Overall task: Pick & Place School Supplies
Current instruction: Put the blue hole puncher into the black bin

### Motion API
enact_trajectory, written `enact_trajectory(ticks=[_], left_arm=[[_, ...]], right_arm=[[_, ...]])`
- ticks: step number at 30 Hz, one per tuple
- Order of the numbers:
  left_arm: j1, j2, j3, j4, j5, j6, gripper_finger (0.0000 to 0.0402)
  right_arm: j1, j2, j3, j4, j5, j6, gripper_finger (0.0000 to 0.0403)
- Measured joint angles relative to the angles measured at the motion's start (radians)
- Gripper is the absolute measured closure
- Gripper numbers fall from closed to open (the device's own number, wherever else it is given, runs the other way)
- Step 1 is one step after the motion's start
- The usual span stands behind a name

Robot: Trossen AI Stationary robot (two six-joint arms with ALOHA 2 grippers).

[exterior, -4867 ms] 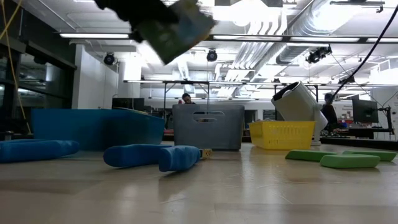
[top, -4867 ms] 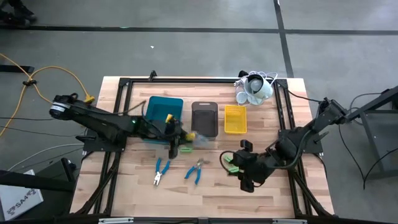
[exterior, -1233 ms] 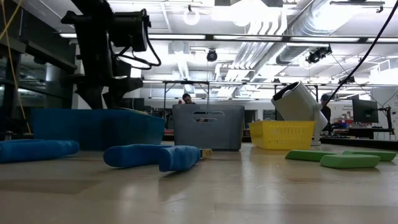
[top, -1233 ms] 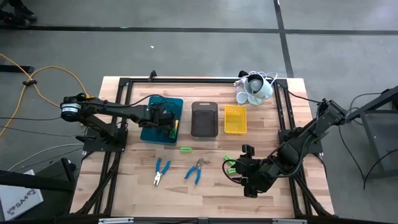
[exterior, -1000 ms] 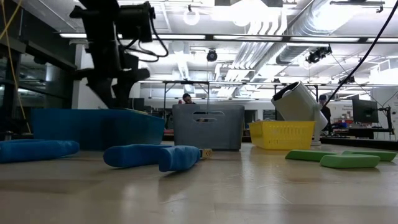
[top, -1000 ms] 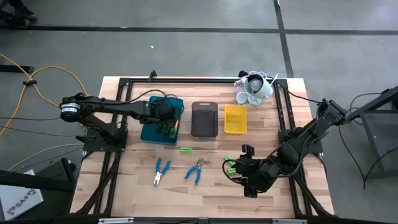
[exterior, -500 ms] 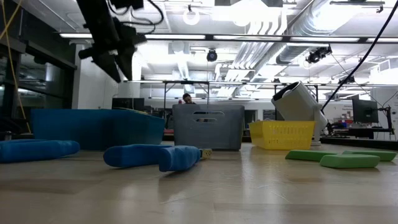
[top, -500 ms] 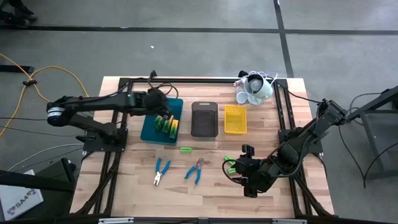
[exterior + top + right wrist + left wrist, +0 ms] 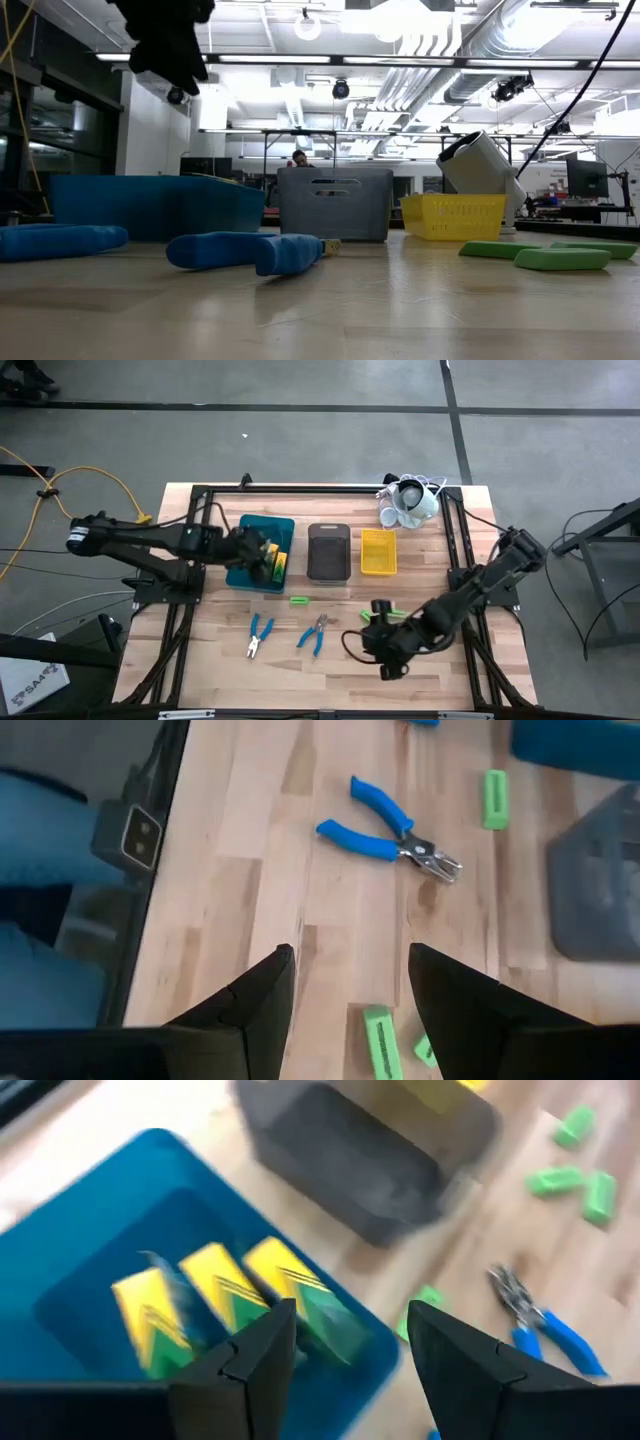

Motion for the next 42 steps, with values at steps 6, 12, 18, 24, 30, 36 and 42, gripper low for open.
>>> enact_trajectory(ticks=[6,12,18,24,30,36,42], left_arm=[[-0.124,0.009,0.000,0.028,-0.005,-0.019,0.0214],[-0.233,0.009,0.000,0.064,-0.006,-0.027,0.0214],[-0.326,0.009,0.000,0.066,-0.007,-0.061,0.0214],[-0.387,0.009,0.000,0.075,-0.008,-0.081,0.0214],[-0.422,0.009,0.000,0.101,-0.011,-0.083,0.0214],[-0.455,0.009,0.000,0.127,-0.011,-0.082,0.0214],[-0.479,0.009,0.000,0.148,-0.011,-0.089,0.0214]], right_arm=[[-0.070,0.057,0.000,0.087,-0.124,-0.195,0.0213],[-0.154,0.102,0.000,0.135,-0.218,-0.362,0.0213],[-0.225,0.175,0.000,0.183,-0.292,-0.517,0.0213],[-0.251,0.247,0.000,0.228,-0.322,-0.683,0.0213],[-0.249,0.293,0.000,0.294,-0.320,-0.854,0.0213],[-0.255,0.309,0.000,0.337,-0.318,-0.968,0.0213],[-0.293,0.332,-0.001,0.380,-0.379,-0.987,0.0213]])
